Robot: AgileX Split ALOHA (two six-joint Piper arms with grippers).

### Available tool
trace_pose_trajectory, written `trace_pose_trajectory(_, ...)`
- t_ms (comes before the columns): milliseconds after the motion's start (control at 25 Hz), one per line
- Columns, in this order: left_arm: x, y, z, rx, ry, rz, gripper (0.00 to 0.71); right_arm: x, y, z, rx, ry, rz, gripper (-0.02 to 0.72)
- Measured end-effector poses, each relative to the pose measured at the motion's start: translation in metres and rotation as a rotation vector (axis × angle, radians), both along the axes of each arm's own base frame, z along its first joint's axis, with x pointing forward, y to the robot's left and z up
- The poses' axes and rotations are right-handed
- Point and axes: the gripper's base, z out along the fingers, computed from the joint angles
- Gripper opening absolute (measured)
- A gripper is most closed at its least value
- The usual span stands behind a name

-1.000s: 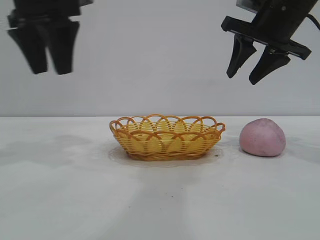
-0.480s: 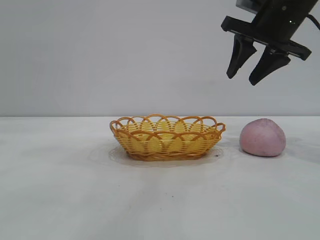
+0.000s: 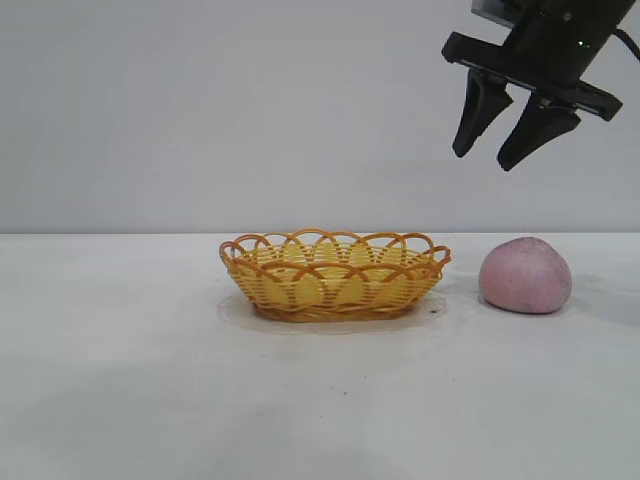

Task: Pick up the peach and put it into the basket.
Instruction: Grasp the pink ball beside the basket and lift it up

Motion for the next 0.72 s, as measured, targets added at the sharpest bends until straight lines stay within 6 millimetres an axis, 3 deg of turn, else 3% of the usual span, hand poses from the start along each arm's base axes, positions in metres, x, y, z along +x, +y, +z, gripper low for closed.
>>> trace_pose_trajectory(320,-0.094,-0.002,-0.031,-0.084,-0.143,0.029,0.458,0.0,0.0,0.0,0.0,0.002,0.001,0.339)
trace_pose_trajectory(720,-0.181,-0.001,-0.071,-0.133,-0.416,0.027,0.458,-0.001,0.0,0.0,-0.001,0.006,0.005,0.339)
